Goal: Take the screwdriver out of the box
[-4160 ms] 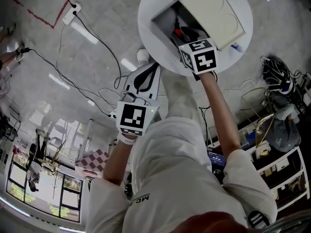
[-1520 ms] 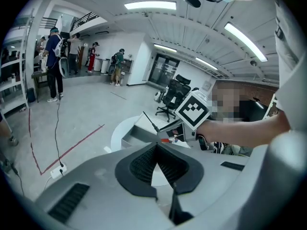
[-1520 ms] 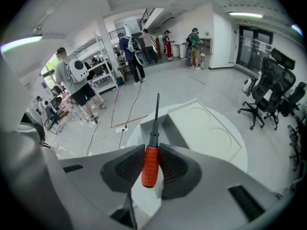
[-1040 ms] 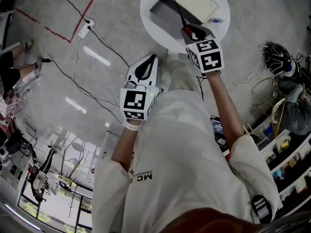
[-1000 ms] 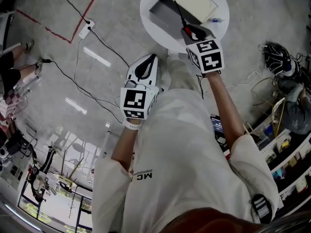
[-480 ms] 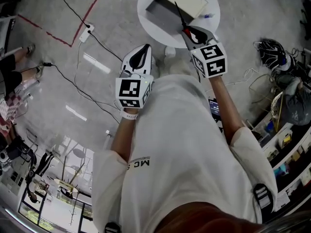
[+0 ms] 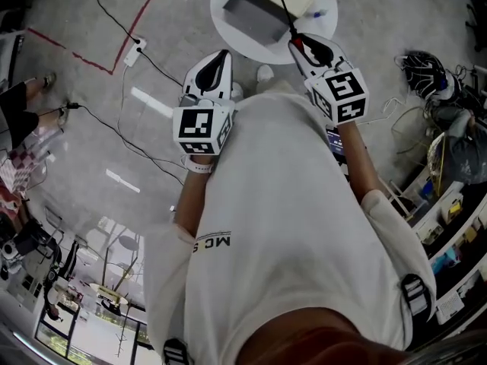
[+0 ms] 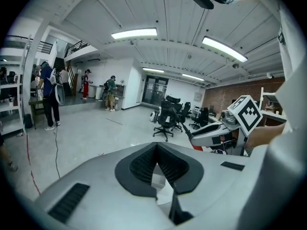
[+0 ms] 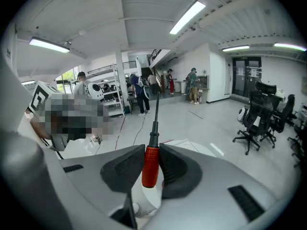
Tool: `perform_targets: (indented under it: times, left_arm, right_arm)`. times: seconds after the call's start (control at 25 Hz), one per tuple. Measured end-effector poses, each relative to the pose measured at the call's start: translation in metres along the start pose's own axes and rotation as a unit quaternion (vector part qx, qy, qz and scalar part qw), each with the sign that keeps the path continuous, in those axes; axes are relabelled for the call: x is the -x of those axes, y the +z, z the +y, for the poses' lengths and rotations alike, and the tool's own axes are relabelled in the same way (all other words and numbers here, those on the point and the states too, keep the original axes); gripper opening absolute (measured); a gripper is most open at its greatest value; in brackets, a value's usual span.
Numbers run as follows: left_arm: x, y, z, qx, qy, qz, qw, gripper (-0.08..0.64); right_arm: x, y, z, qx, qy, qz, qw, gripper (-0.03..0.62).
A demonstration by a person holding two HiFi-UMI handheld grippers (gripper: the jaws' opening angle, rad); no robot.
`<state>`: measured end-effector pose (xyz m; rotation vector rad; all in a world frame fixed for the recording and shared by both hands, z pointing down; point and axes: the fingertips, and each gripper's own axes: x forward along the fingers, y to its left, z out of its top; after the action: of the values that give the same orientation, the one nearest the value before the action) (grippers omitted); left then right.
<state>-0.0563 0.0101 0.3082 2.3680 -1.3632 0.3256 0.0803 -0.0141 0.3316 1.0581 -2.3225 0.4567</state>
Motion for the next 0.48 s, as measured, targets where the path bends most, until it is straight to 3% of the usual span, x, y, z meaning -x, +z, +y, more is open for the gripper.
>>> perform_targets:
  times: [0.24,0.48]
  left_arm:
    - [0.004,0.009,-0.017,-0.012,-0.006,-0.013,0.9998,0.011]
    - [0.006,0.014,-0.027,-0.017,-0.013,-0.017,0.9996,0.011]
  right_arm:
    - [0.042,0.006,-0.010,-0.003,-0.009,-0.052,0.999,0.150]
    - [0.057,-0.006,-0.011,0.003,-0.003,-0.056,0.998,0.150]
